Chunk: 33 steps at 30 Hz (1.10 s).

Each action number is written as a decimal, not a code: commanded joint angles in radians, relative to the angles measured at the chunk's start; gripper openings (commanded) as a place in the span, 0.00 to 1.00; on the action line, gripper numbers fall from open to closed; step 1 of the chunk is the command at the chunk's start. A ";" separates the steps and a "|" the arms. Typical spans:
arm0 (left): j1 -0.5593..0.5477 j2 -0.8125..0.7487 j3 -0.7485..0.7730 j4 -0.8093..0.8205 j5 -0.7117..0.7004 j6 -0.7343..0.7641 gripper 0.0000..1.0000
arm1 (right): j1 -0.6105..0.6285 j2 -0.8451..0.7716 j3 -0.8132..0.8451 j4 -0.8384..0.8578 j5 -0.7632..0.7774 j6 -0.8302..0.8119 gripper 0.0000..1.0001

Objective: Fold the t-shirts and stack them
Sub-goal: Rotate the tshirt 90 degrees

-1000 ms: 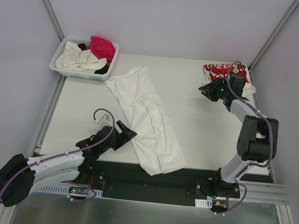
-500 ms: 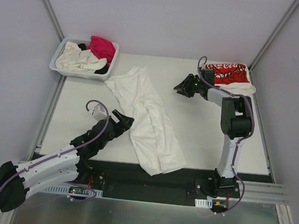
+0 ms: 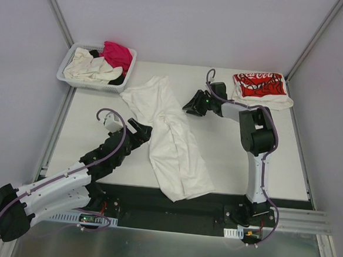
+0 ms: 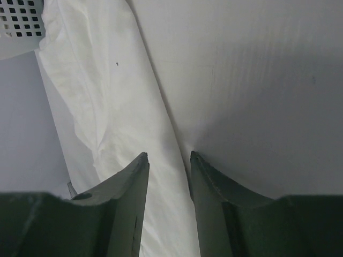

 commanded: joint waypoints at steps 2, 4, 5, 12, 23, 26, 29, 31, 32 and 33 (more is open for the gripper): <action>0.009 0.014 0.043 -0.007 -0.019 0.032 0.82 | 0.026 0.039 0.058 0.051 -0.015 0.030 0.40; 0.009 0.011 0.048 -0.007 -0.019 0.034 0.82 | 0.027 0.055 0.064 0.064 -0.018 0.039 0.40; 0.009 0.011 0.051 -0.007 -0.019 0.035 0.82 | 0.033 0.062 0.069 0.069 -0.020 0.046 0.40; 0.009 0.013 0.063 -0.028 -0.019 0.043 0.82 | 0.050 0.118 0.092 0.123 -0.027 0.089 0.40; 0.014 0.010 0.071 -0.051 -0.022 0.041 0.82 | 0.061 0.170 0.116 0.166 -0.026 0.125 0.08; 0.015 0.010 0.068 -0.059 -0.025 0.038 0.82 | 0.056 0.174 0.121 0.166 -0.023 0.122 0.01; 0.017 0.008 0.066 -0.061 -0.028 0.035 0.82 | 0.047 0.179 0.127 0.170 -0.026 0.128 0.01; 0.017 0.007 0.065 -0.064 -0.031 0.032 0.82 | 0.030 0.181 0.127 0.172 -0.030 0.129 0.01; 0.017 0.005 0.066 -0.065 -0.030 0.031 0.82 | 0.023 0.178 0.121 0.178 -0.038 0.134 0.01; 0.018 0.004 0.066 -0.067 -0.031 0.031 0.82 | 0.017 0.176 0.115 0.187 -0.041 0.139 0.01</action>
